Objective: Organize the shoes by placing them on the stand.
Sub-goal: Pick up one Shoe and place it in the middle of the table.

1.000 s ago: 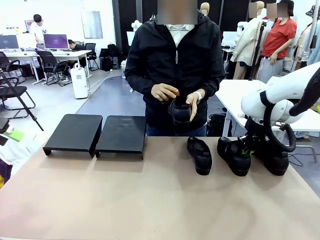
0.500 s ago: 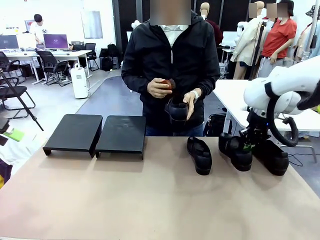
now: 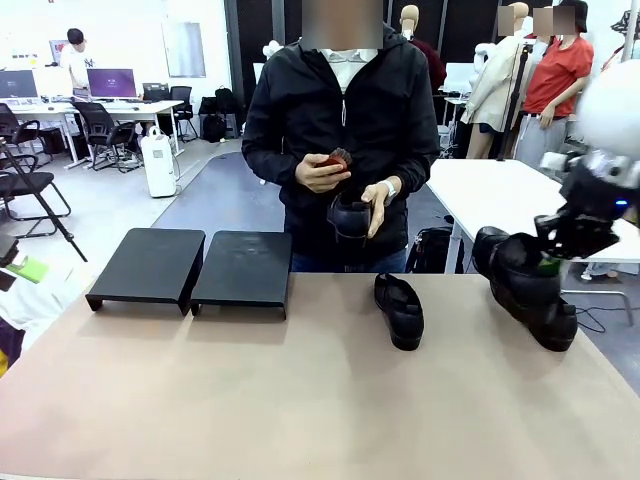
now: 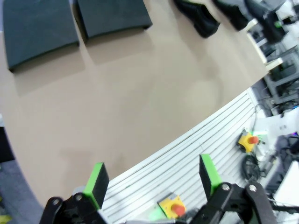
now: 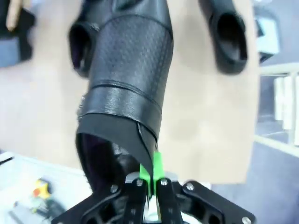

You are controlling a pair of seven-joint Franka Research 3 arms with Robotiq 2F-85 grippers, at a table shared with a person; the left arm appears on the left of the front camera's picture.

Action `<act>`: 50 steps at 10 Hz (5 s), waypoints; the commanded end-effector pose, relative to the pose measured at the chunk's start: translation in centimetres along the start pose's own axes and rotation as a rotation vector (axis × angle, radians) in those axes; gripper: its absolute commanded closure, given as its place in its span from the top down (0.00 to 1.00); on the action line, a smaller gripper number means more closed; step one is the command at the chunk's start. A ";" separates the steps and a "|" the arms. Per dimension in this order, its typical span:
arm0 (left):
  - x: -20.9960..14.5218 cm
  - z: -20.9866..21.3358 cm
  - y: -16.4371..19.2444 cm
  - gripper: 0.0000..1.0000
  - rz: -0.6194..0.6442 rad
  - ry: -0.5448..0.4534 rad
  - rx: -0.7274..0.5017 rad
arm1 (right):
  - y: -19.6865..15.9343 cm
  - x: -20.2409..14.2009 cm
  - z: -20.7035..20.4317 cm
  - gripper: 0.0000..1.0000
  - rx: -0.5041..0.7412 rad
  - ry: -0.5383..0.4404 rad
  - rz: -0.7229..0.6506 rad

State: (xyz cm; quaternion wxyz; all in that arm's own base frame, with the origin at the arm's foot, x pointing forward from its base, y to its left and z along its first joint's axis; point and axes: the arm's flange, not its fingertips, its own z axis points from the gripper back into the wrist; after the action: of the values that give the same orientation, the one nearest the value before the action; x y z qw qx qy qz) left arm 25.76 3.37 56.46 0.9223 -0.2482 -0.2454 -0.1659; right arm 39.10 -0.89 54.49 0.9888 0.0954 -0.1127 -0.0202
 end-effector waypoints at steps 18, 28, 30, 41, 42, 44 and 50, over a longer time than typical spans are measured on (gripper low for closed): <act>0.0 0.1 0.0 1.00 -0.013 -0.003 -0.018 | -8.3 -12.7 6.1 0.00 -0.050 -0.188 -0.438; 0.0 0.1 0.0 1.00 -0.013 -0.003 -0.018 | 29.4 -9.8 -12.5 0.00 0.055 -0.073 0.155; 0.0 0.1 0.0 1.00 -0.013 -0.003 -0.018 | 34.6 -10.2 -18.2 0.00 0.152 -0.002 0.147; 0.0 0.1 0.0 1.00 -0.013 -0.003 -0.018 | 36.8 -10.2 -25.9 1.00 0.205 0.172 0.085; 0.0 0.1 0.0 1.00 -0.013 -0.003 -0.018 | 36.3 -9.9 -24.7 1.00 0.221 0.187 0.097; 0.0 0.1 0.0 1.00 -0.013 -0.003 -0.018 | 33.4 -8.5 -19.7 1.00 0.255 0.218 0.119; 0.0 0.1 0.0 1.00 -0.013 -0.003 -0.018 | 8.8 -6.1 1.8 1.00 0.254 0.002 0.127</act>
State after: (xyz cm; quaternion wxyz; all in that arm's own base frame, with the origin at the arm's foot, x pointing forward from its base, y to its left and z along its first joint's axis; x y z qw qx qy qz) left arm 25.73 3.28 56.50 0.9223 -0.2480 -0.2452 -0.1663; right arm 32.75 11.95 56.30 0.9682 0.2244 -0.0924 0.0616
